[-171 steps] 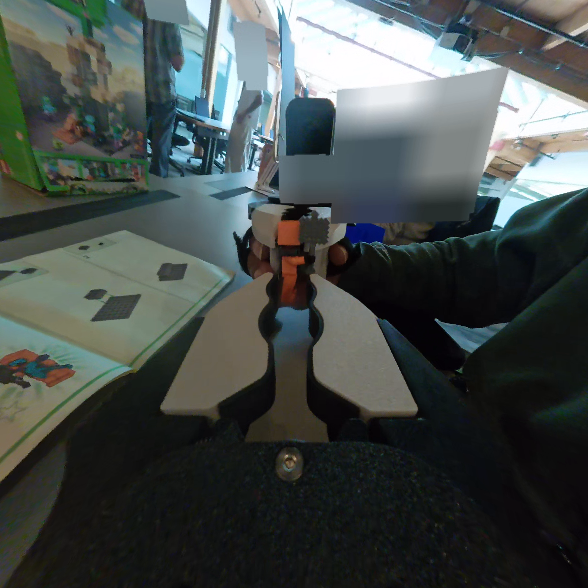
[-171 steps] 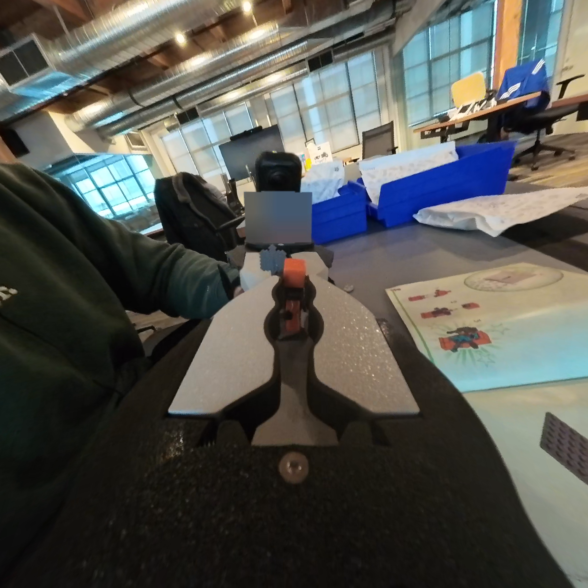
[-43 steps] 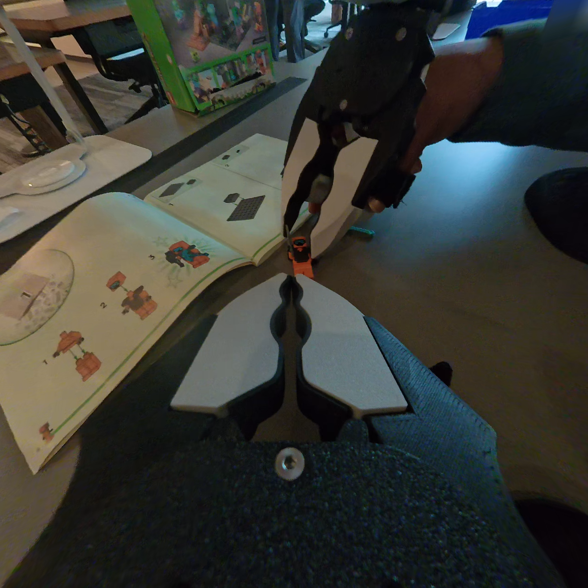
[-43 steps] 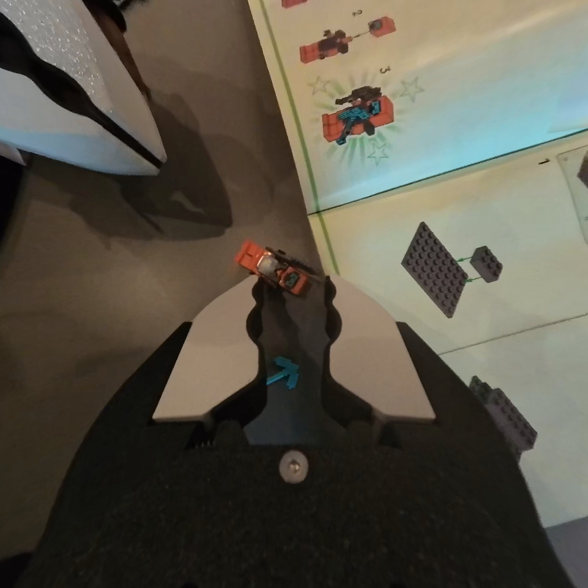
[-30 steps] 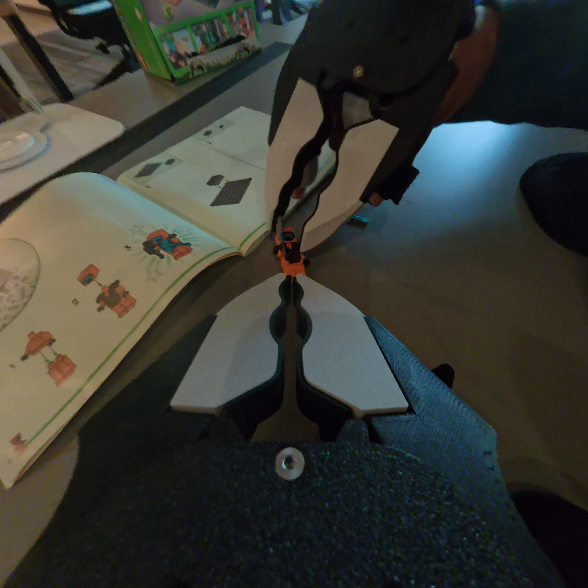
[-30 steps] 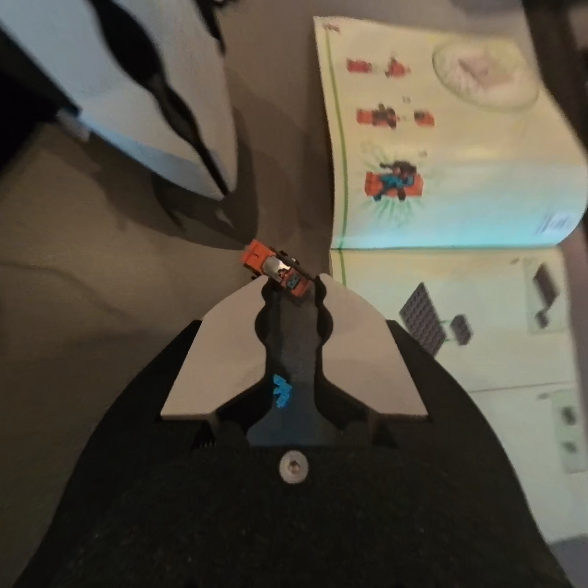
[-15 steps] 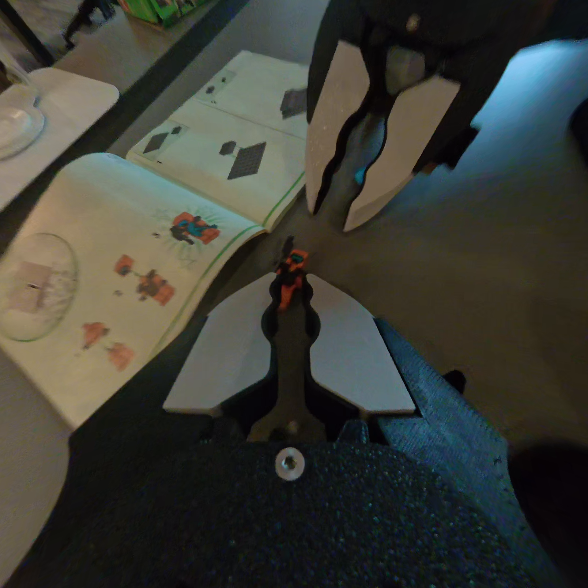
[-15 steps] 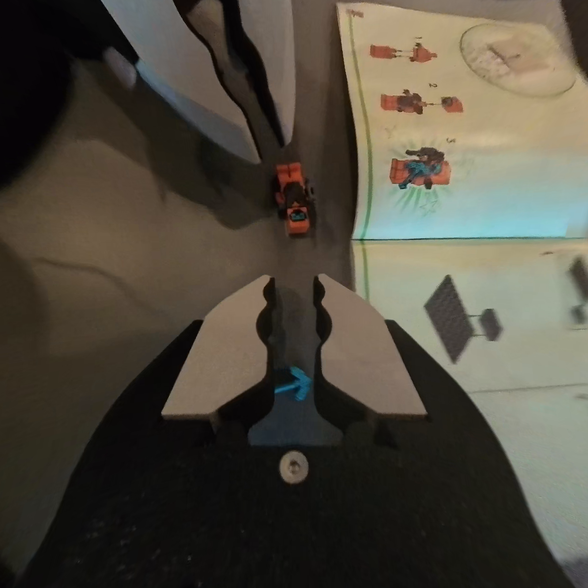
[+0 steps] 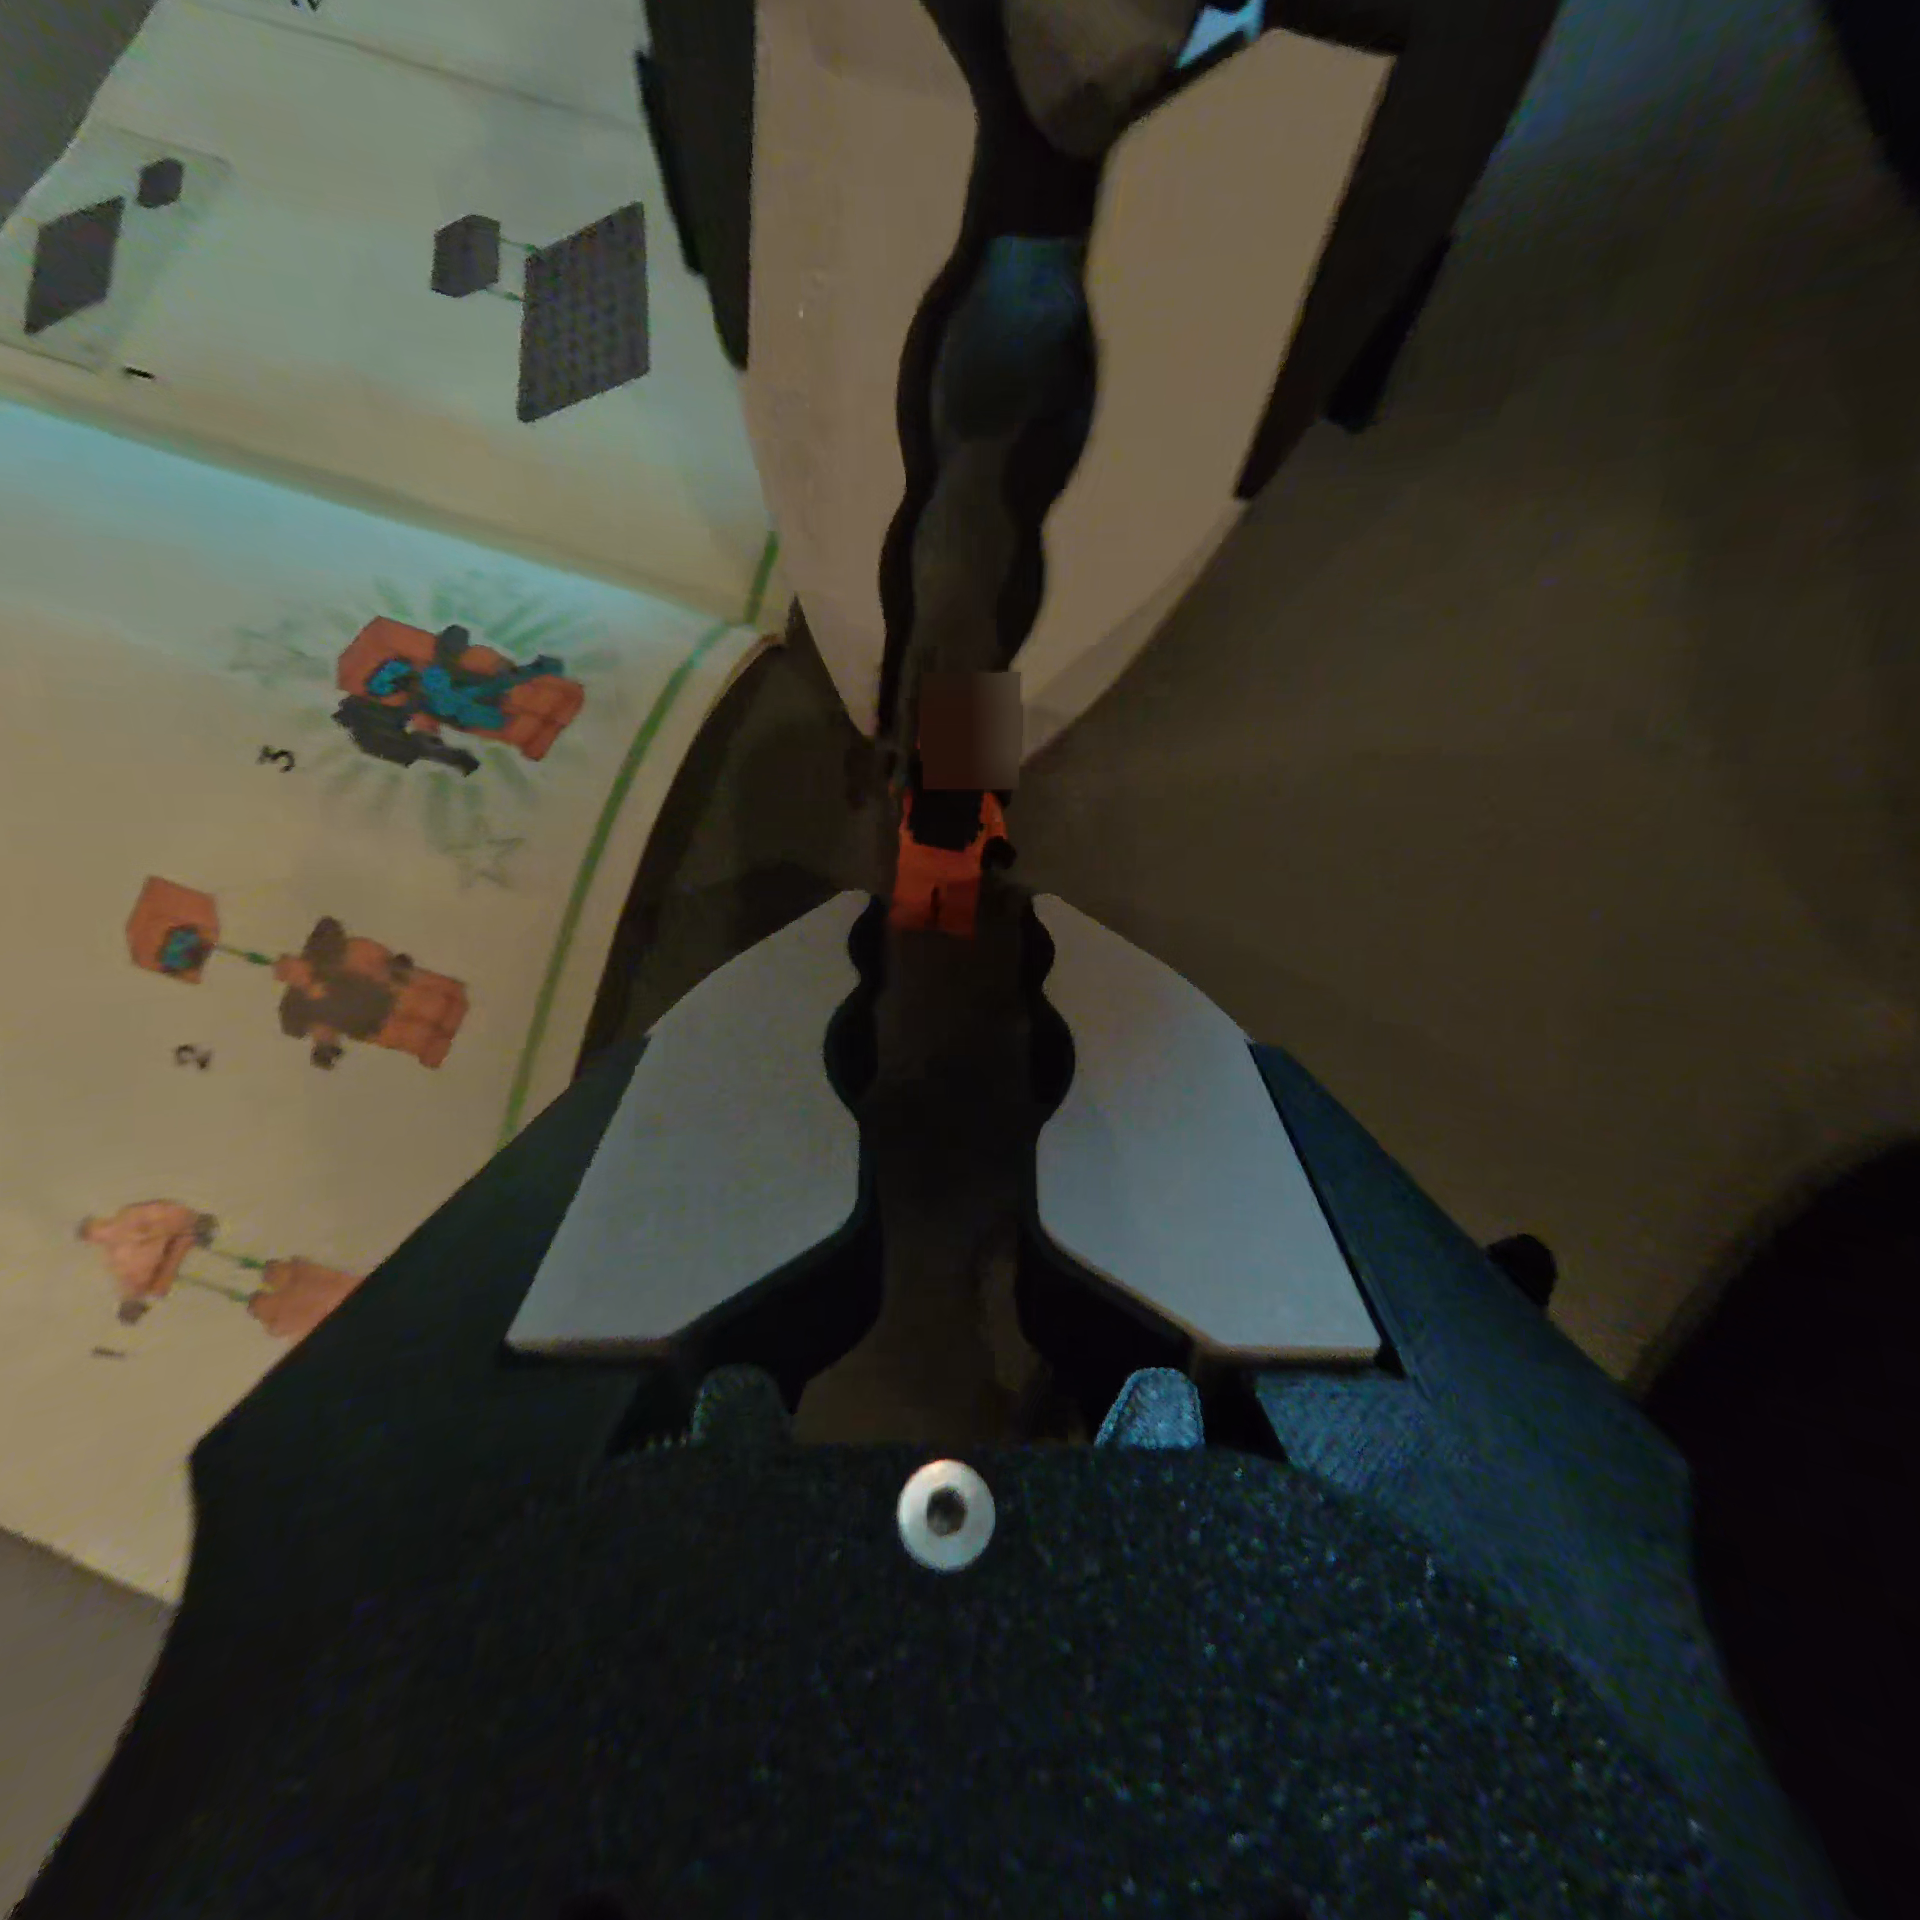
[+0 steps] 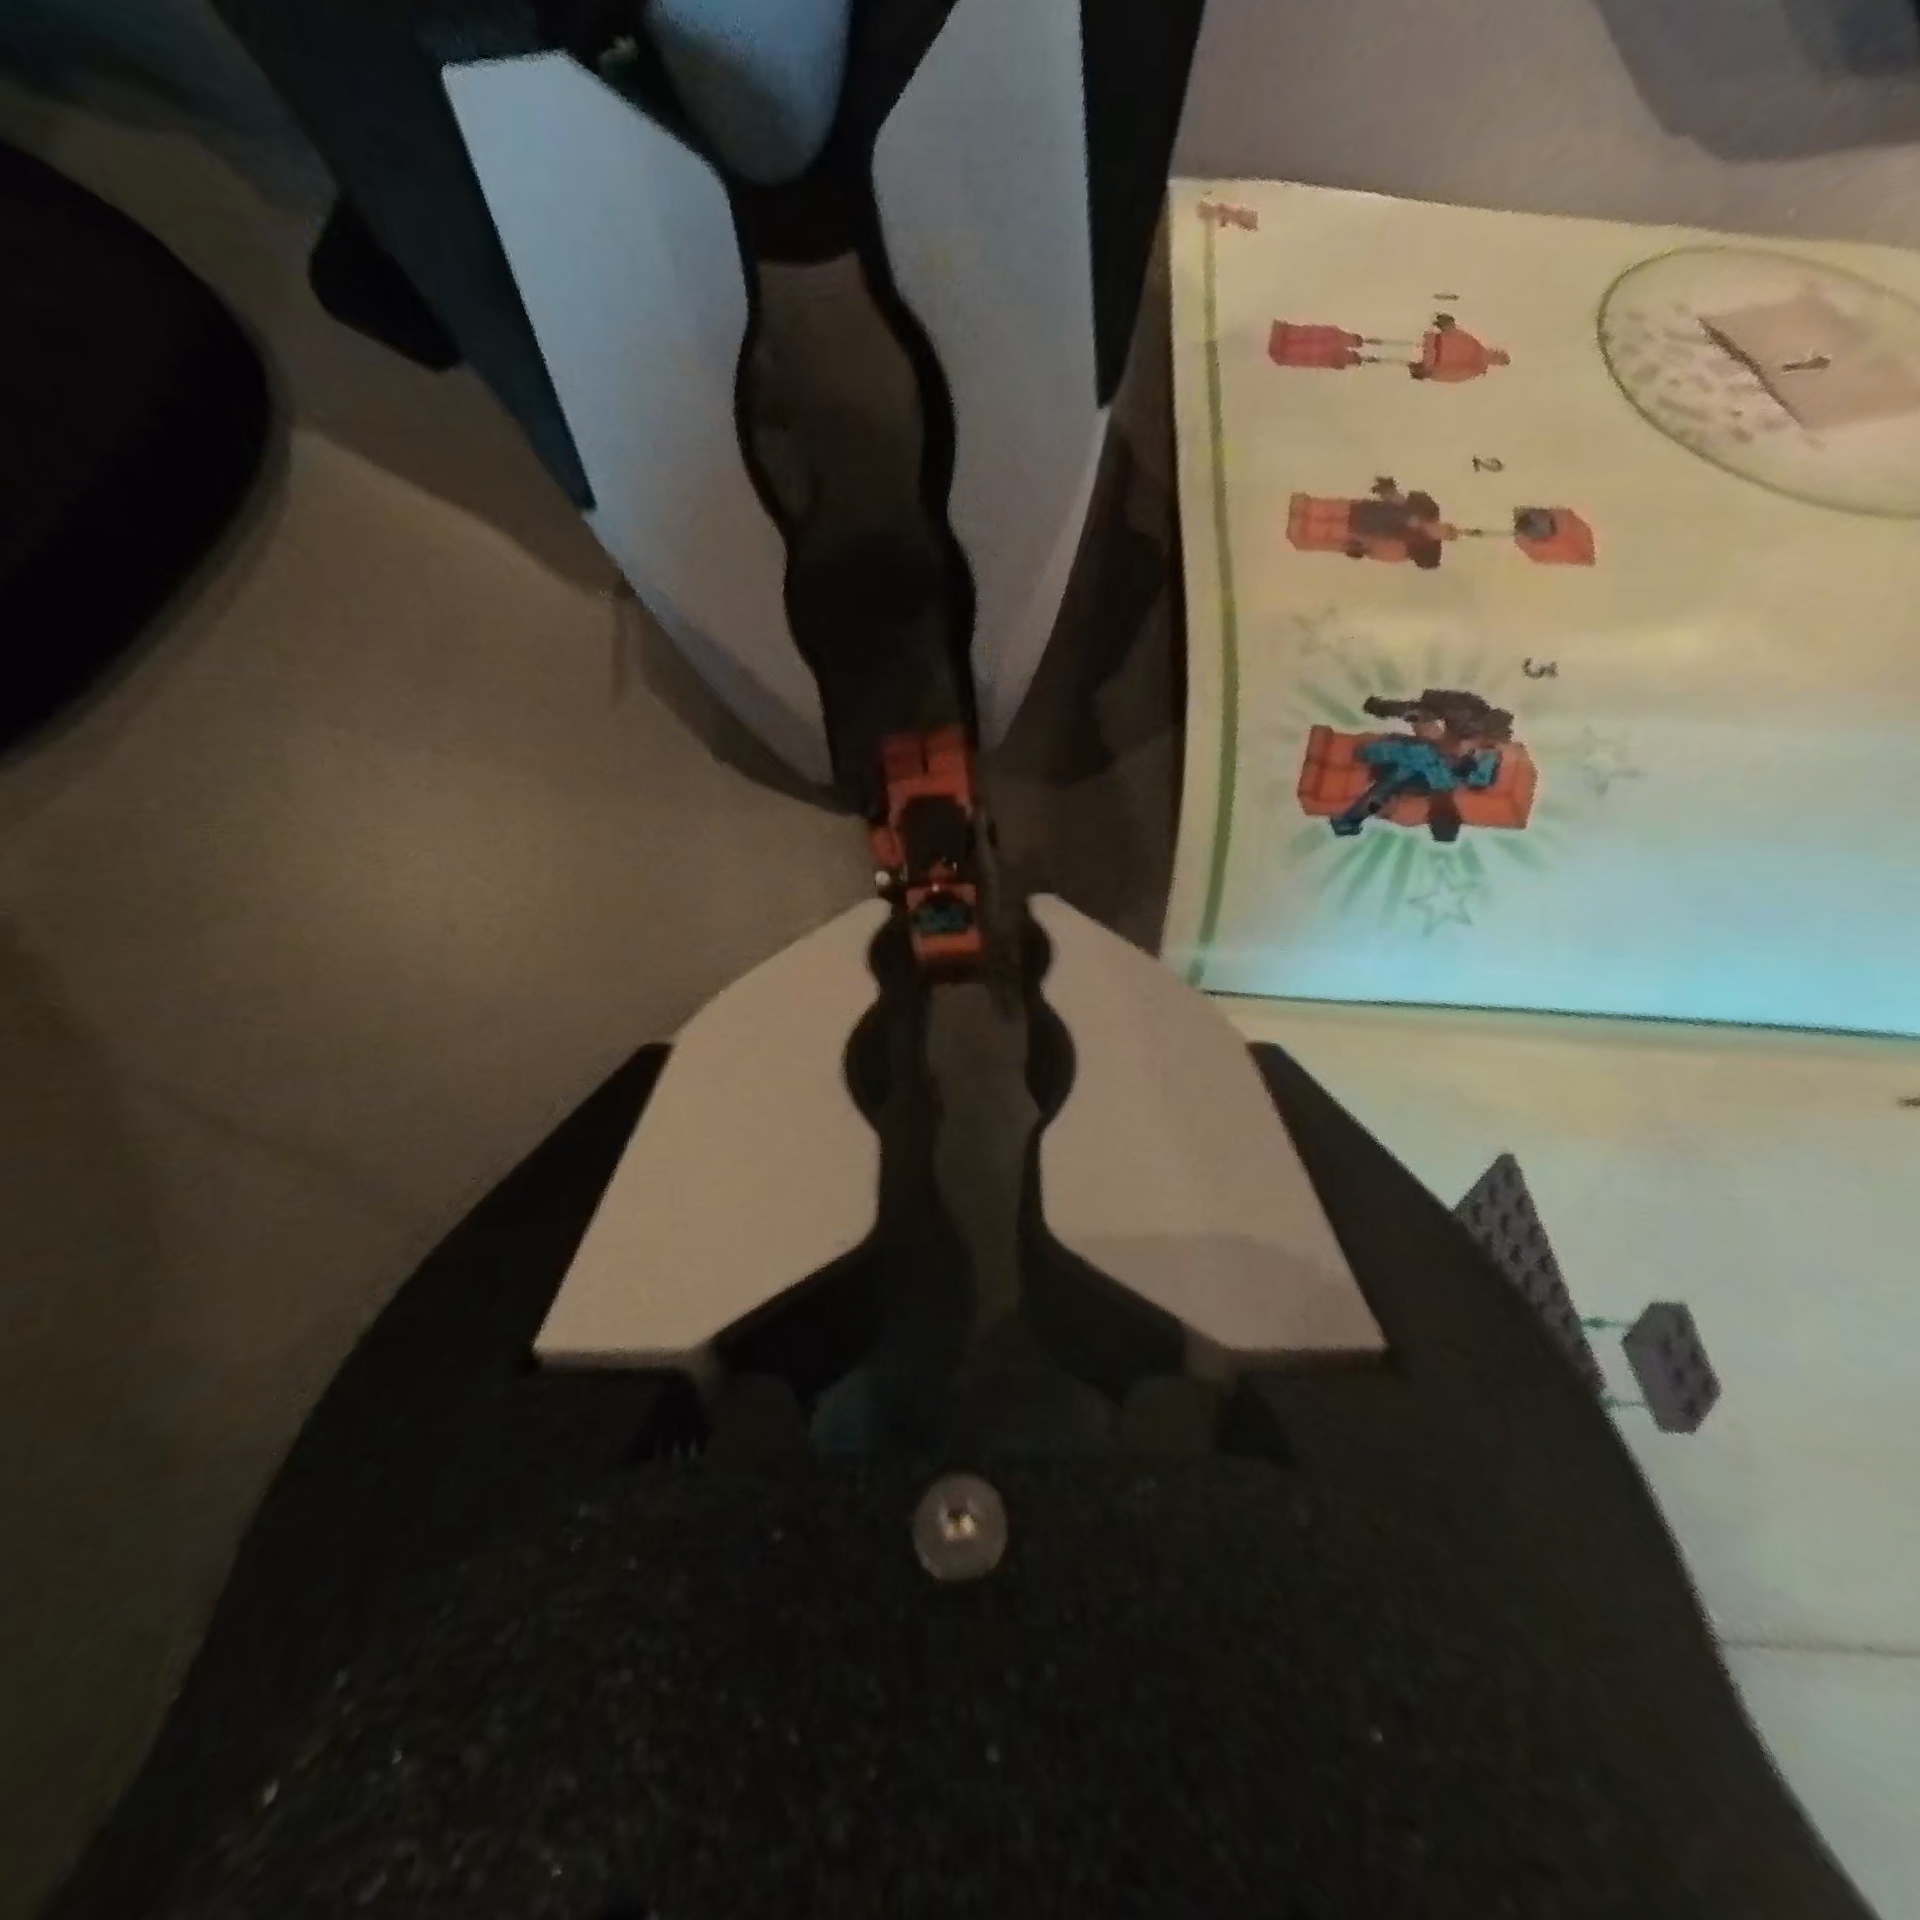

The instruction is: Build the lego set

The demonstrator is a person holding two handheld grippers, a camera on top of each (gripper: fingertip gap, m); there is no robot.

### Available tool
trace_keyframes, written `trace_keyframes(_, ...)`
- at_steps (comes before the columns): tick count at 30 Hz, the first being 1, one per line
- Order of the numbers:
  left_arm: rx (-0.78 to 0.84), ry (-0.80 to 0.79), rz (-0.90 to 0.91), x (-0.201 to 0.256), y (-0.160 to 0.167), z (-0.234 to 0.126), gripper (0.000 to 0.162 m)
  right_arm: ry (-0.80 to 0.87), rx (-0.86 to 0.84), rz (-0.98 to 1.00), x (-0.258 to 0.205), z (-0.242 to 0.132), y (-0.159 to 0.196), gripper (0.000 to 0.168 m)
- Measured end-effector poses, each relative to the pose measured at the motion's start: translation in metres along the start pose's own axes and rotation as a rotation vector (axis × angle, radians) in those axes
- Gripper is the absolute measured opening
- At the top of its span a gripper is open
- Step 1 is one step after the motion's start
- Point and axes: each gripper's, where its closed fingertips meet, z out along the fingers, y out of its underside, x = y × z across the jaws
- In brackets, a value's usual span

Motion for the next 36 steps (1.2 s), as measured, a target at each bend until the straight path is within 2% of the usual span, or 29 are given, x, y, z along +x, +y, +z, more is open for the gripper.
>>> trace_keyframes(4, 0.021, -0.001, 0.005, 0.006, -0.003, -0.001, 0.025, -0.034, -0.02, -0.086, -0.005, -0.005, 0.0, 0.014)
trace_keyframes(8, 0.069, 0.031, 0.008, 0.016, -0.011, -0.007, 0.025, -0.046, -0.115, -0.279, -0.015, -0.018, -0.003, 0.014)
trace_keyframes(16, 0.164, 0.252, -0.014, 0.051, -0.03, -0.011, 0.022, -0.132, -0.262, -0.598, -0.041, -0.038, -0.012, 0.014)
trace_keyframes(21, 0.197, 0.294, -0.022, 0.062, -0.036, -0.01, 0.016, -0.153, -0.322, -0.71, -0.056, -0.044, -0.021, 0.014)
trace_keyframes(26, 0.355, 0.196, -0.008, 0.057, -0.052, -0.021, 0.013, -0.12, -0.201, -0.573, -0.057, -0.059, -0.043, 0.015)
trace_keyframes(29, 0.468, 0.123, -0.022, 0.051, -0.062, -0.034, 0.007, -0.098, -0.056, -0.368, -0.054, -0.073, -0.055, 0.026)
trace_keyframes(33, 0.56, 0.054, -0.028, 0.047, -0.07, -0.042, 0.007, -0.077, 0.183, -0.104, -0.053, -0.079, -0.06, 0.03)
trace_keyframes(36, 0.603, 0.066, -0.021, 0.052, -0.075, -0.043, 0.007, -0.066, 0.312, 0.028, -0.054, -0.078, -0.058, 0.033)
